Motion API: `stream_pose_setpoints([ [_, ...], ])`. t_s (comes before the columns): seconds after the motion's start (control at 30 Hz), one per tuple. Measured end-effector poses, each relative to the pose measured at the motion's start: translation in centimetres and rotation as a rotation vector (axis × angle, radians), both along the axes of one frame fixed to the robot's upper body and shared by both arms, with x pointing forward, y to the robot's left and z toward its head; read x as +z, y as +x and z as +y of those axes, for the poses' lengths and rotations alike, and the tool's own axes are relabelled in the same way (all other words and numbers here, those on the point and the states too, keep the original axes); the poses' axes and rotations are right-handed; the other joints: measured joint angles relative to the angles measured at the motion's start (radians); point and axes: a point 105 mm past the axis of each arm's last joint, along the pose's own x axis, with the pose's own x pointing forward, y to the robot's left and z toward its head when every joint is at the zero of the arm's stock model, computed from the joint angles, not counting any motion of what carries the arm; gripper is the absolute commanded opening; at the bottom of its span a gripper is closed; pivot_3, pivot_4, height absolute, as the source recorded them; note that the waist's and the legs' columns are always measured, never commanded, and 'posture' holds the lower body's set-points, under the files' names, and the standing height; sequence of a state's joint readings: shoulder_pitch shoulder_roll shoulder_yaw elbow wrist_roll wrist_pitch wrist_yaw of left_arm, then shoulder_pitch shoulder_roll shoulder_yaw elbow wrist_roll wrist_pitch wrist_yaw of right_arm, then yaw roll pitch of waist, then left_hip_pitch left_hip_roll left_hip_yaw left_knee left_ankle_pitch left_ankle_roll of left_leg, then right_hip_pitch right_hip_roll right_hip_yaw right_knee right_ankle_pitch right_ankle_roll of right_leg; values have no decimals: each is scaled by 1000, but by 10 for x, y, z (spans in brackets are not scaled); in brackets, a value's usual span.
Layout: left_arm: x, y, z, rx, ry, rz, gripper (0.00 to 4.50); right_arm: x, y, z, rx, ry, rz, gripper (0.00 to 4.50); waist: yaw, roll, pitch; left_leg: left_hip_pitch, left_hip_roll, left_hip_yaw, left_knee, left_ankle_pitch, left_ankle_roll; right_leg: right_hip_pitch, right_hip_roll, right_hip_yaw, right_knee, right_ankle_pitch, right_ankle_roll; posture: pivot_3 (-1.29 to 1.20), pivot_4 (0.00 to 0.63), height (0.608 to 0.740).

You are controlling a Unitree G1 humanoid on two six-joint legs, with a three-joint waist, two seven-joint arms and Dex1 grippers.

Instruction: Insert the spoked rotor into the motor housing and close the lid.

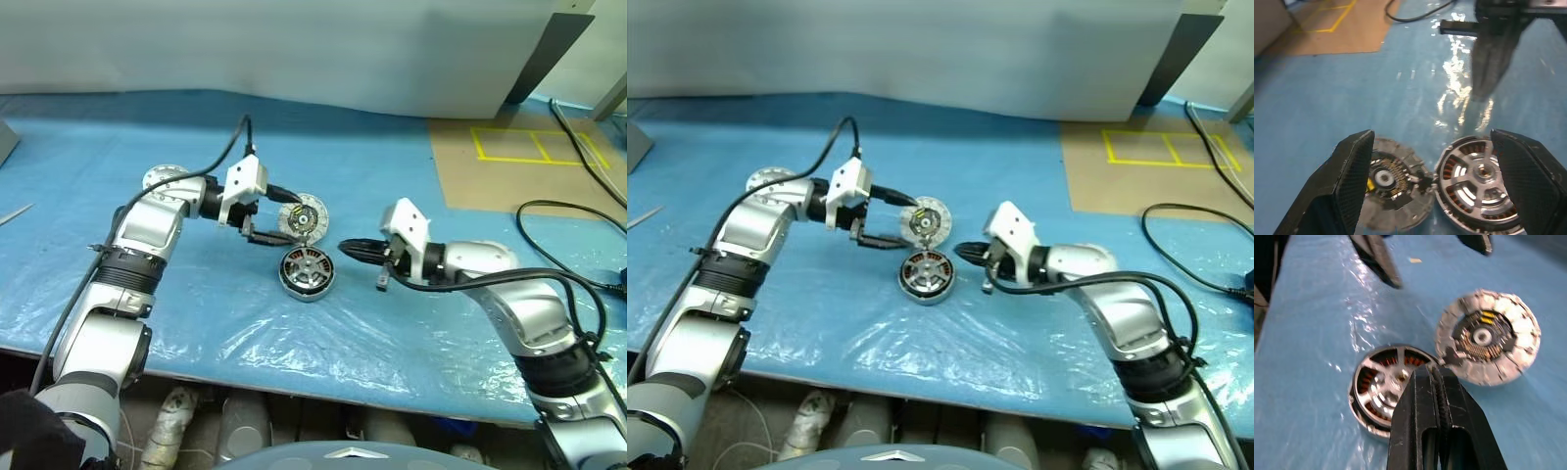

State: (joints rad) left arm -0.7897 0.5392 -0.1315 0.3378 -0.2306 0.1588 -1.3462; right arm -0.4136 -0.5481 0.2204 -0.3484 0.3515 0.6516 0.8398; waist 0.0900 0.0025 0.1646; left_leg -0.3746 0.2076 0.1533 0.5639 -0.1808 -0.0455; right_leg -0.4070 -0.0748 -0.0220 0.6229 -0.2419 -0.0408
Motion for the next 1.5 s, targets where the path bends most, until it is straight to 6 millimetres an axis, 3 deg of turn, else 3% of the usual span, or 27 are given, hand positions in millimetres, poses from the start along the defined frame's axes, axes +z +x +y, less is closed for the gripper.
stream_pose_setpoints([
  [0.23,-25,-3,18,175,-52,76,4002,-20,11,31,86,13,98,0,4,0,0,-5,0,-2,0,0,0,-2,0,-2,0,0,0,0,150,740],
  [0.37,-19,-6,19,199,-69,71,4002,-27,11,38,144,1,130,0,3,-1,0,-5,0,-2,0,0,0,-2,0,-3,0,0,0,0,150,740],
  [0.43,-18,-8,22,214,-67,65,4002,-43,12,40,154,-45,154,0,1,-1,0,-4,0,-2,0,0,0,-2,0,-3,0,0,0,0,150,740],
  [0.5,-20,-8,23,224,-67,73,4002,-54,15,40,170,-107,117,0,0,-1,0,-4,0,-2,1,0,0,-1,0,-3,0,0,0,0,150,740],
  [0.67,-21,-9,22,230,-75,81,4002,-57,19,42,211,-172,11,0,-6,-1,0,4,0,-2,1,0,0,6,0,-1,0,0,0,0,150,740],
  [0.83,-23,-9,20,222,-70,82,4002,-55,22,38,188,-146,28,0,-7,-1,0,5,0,-1,1,0,0,6,0,-1,0,0,0,0,150,740],
  [0.97,-24,-9,18,223,-78,90,4002,-48,23,24,128,-68,114,0,-7,-1,0,0,0,-1,1,0,0,2,0,-1,-1,0,0,0,150,740],
  [1.17,-19,3,24,286,-159,143,4002,-2,19,10,81,85,86,0,-11,-1,0,-4,0,-2,0,0,0,-2,1,-2,0,0,0,0,150,740],
  [1.3,-12,22,41,401,-291,214,4002,6,23,-8,-49,159,116,0,-12,-1,0,-4,0,-2,-1,0,0,-2,0,-2,-1,0,0,0,150,740],
  [1.5,-36,48,48,518,-437,400,2117,0,18,-19,-138,181,154,0,-6,-1,0,-4,0,-2,0,0,0,-2,0,-2,-1,0,0,0,150,740],
])
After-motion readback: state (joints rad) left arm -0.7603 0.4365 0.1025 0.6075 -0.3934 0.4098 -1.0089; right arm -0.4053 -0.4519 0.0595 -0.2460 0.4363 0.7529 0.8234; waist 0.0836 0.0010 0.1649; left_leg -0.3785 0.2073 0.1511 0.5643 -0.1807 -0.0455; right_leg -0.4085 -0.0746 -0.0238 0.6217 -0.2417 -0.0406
